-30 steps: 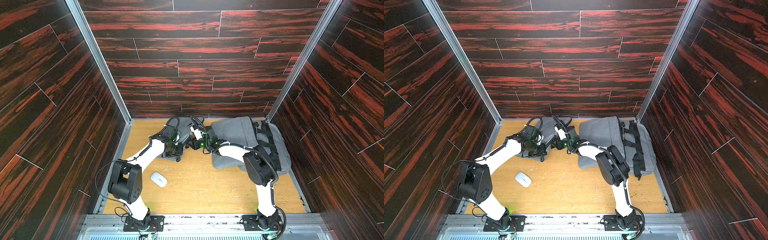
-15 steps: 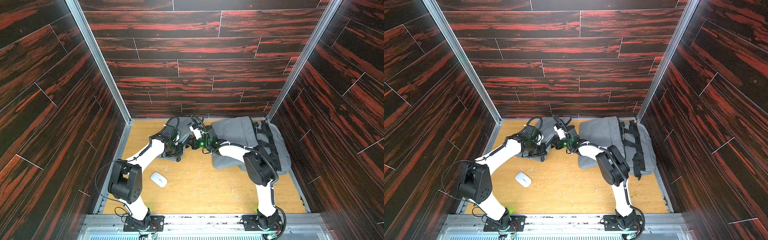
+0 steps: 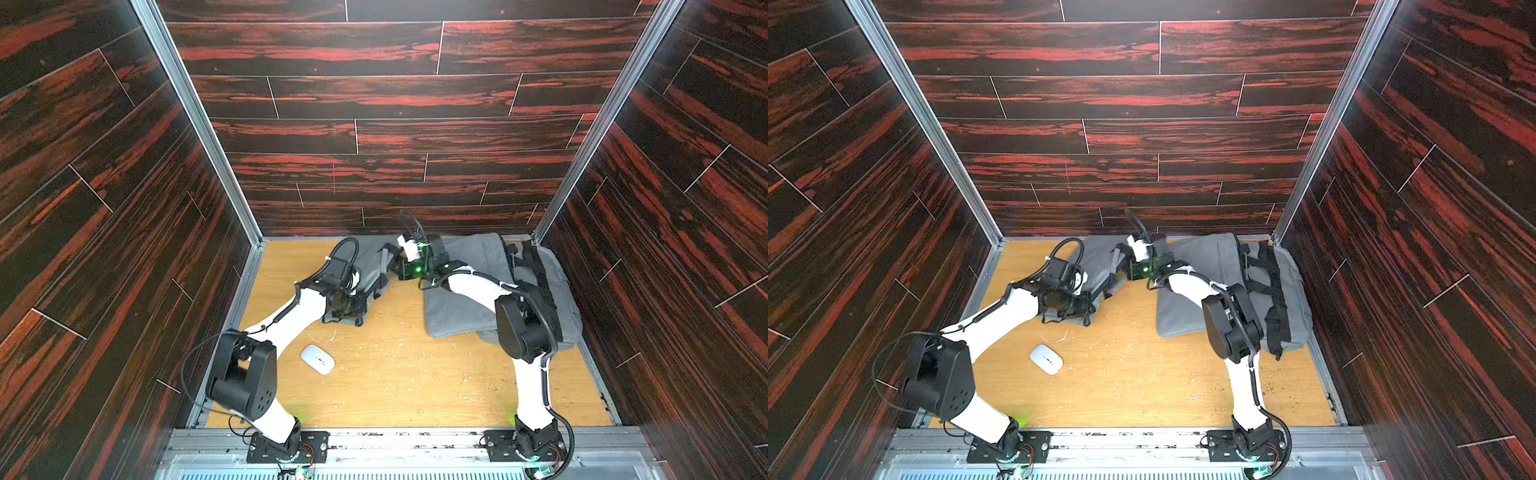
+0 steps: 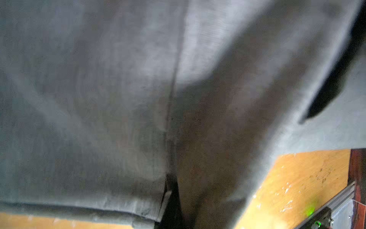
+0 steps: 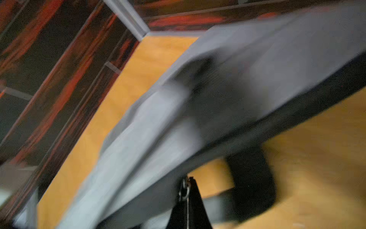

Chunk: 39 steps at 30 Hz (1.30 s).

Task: Put the mouse into the laptop bag
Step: Zip the zipper on the zippered laptop bag.

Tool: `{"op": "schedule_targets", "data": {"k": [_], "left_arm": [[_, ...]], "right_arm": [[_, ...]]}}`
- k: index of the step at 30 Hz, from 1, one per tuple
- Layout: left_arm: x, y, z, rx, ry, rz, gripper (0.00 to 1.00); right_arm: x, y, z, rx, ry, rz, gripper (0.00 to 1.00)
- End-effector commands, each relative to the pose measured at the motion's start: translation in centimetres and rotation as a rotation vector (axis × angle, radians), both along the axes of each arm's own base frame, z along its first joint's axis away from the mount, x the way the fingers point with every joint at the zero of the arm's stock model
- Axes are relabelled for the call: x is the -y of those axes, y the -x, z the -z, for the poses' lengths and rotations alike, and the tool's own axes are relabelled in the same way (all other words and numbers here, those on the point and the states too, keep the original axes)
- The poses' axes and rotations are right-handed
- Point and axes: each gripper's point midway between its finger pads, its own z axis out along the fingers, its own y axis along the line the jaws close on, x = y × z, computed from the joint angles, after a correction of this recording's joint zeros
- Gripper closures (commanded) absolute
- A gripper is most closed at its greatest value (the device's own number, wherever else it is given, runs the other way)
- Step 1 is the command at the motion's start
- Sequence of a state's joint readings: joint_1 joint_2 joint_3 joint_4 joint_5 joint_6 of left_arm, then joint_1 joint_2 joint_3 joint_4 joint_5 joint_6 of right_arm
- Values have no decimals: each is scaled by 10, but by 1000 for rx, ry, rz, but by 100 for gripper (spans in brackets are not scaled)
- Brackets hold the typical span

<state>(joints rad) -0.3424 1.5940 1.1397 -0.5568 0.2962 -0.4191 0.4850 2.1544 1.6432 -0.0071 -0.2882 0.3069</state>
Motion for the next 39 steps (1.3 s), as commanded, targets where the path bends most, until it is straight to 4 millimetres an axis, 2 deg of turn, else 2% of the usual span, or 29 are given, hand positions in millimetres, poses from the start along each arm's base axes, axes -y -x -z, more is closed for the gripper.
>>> {"op": "schedule_targets", "data": {"k": [1,6,9,14,20,24,26,27,28,30,32,34,35,36,39], "left_arm": [[-27,33,13,-124,-66,-58,100],[-44,43,22,-154,-108,-105,100],[-52,47,24,-159,-116,-133,100],[-68,57,29,-185,-165,-174,100],[-71,60,29,-186,-166,-184,100],[-65,58,30,-194,-143,-168,100],[-52,52,30,-191,-95,-156,100],[-46,48,29,-184,-82,-149,100],[-37,43,28,-173,-76,-132,99],[-20,34,21,-139,-76,-94,89],[-2,23,11,-99,-62,-59,75],[12,12,4,-76,-25,-46,65],[18,10,1,-72,-5,-37,60],[23,8,-1,-70,7,-28,52],[34,9,-8,-64,12,6,39]], "right_arm": [[44,-58,-9,83,23,176,100],[65,-81,-2,30,19,226,100],[85,-100,9,-27,9,262,100],[106,-123,26,-83,45,300,100],[124,-146,26,-94,70,344,100],[130,-146,17,-123,35,343,100],[124,-134,10,-165,21,313,68],[121,-126,9,-186,24,308,62],[118,-117,3,-195,35,306,57],[115,-94,-4,-201,67,310,53],[113,-61,-17,-185,82,320,49],[112,-26,-23,-200,58,331,45],[109,-9,-26,-206,34,323,39],[103,10,-26,-211,17,312,30],[76,58,-27,-213,-8,253,25]]}}
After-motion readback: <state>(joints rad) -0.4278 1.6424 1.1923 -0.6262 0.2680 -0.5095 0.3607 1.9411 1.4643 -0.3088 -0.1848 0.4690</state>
